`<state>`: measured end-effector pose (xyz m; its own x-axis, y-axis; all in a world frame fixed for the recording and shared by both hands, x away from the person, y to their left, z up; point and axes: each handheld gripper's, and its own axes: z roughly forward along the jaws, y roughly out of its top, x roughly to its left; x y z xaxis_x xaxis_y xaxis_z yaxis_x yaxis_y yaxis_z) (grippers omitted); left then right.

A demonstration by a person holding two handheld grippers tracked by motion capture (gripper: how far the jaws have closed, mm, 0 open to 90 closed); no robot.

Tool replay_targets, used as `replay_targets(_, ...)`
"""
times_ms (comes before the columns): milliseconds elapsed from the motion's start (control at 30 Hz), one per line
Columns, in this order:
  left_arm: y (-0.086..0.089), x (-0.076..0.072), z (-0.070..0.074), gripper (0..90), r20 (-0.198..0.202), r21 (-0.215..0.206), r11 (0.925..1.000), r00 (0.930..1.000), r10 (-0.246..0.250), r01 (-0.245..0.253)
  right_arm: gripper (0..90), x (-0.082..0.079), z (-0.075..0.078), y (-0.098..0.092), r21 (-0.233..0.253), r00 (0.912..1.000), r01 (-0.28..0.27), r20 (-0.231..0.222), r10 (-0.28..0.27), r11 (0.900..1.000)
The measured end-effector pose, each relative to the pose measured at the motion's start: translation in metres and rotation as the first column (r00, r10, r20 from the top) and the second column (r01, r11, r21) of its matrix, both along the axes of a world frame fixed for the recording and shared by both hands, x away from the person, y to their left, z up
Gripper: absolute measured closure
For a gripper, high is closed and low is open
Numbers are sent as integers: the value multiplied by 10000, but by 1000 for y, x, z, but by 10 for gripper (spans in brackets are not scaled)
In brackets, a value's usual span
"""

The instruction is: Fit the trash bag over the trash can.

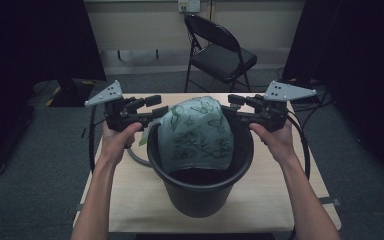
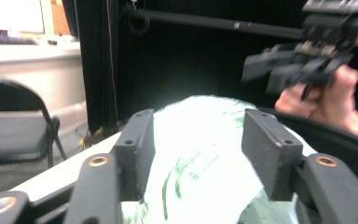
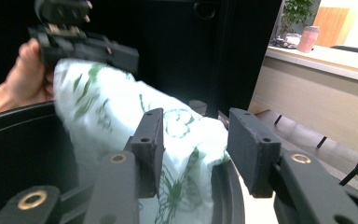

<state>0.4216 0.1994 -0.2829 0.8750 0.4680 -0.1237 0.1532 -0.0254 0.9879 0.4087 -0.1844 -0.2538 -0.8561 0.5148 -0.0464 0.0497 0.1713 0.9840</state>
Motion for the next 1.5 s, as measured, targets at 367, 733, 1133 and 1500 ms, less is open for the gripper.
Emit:
replay_targets(367,4,3,-19,466,-631,425,9987,9977,-268,295,513,-3,-7,-3,153,10000,1,-47,-1,9999)
replay_targets(733,16,-2,-11,889,-167,305,9991,9995,-285,290,470,0,-9,1,10,9998,-79,-178,79,10000)
replay_targets(1133,-25,-35,41,897,1504,485,9903,9792,-1361,1302,256,-5,9,17,-118,9994,-93,328,96,9999)
replay_targets(1500,-56,-42,56,896,1770,662,9817,9662,-1876,1785,654,-12,17,35,-643,9884,-1431,412,1459,9876)
